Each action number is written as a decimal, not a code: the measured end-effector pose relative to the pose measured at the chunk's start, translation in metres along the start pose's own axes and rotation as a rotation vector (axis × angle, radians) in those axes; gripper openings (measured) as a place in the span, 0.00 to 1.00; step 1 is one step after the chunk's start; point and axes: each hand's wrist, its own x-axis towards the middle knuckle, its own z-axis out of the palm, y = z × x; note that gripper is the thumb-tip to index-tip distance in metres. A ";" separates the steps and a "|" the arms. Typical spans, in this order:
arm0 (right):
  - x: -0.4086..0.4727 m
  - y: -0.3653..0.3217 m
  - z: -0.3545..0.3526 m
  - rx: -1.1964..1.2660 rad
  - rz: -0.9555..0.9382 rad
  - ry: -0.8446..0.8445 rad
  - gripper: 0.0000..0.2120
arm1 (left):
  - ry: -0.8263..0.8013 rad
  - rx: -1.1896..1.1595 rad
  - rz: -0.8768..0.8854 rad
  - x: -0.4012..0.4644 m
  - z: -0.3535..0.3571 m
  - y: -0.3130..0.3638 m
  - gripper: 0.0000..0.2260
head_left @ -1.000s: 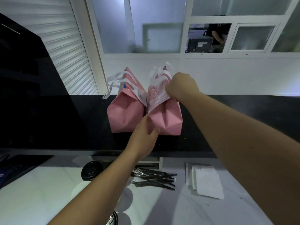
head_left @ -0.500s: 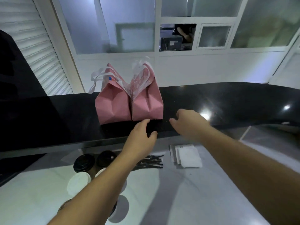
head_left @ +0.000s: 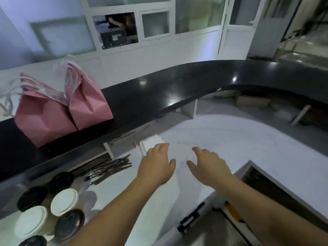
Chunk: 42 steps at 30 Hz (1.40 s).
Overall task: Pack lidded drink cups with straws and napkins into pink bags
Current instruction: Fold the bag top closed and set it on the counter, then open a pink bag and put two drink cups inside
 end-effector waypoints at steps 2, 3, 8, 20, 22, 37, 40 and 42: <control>-0.022 0.037 -0.004 0.022 0.047 0.027 0.28 | -0.016 0.040 0.069 -0.008 0.015 0.038 0.29; -0.033 0.057 -0.007 0.030 0.068 0.041 0.28 | -0.024 0.056 0.102 -0.012 0.023 0.058 0.29; -0.101 0.166 -0.026 0.092 0.161 0.126 0.25 | -0.068 0.099 0.242 -0.041 0.068 0.172 0.29; -0.287 0.406 -0.069 0.129 0.626 0.268 0.29 | -0.149 0.106 0.651 -0.121 0.184 0.443 0.30; -0.314 0.438 -0.073 0.141 0.716 0.277 0.29 | -0.194 0.126 0.724 -0.127 0.201 0.481 0.30; -0.463 0.651 -0.143 0.127 1.329 0.530 0.22 | -0.477 0.048 1.218 -0.153 0.319 0.775 0.30; -0.482 0.680 -0.158 0.133 1.417 0.611 0.21 | -0.524 0.033 1.286 -0.157 0.335 0.822 0.30; -0.495 0.695 -0.165 0.131 1.462 0.666 0.20 | -0.565 0.026 1.319 -0.165 0.346 0.848 0.30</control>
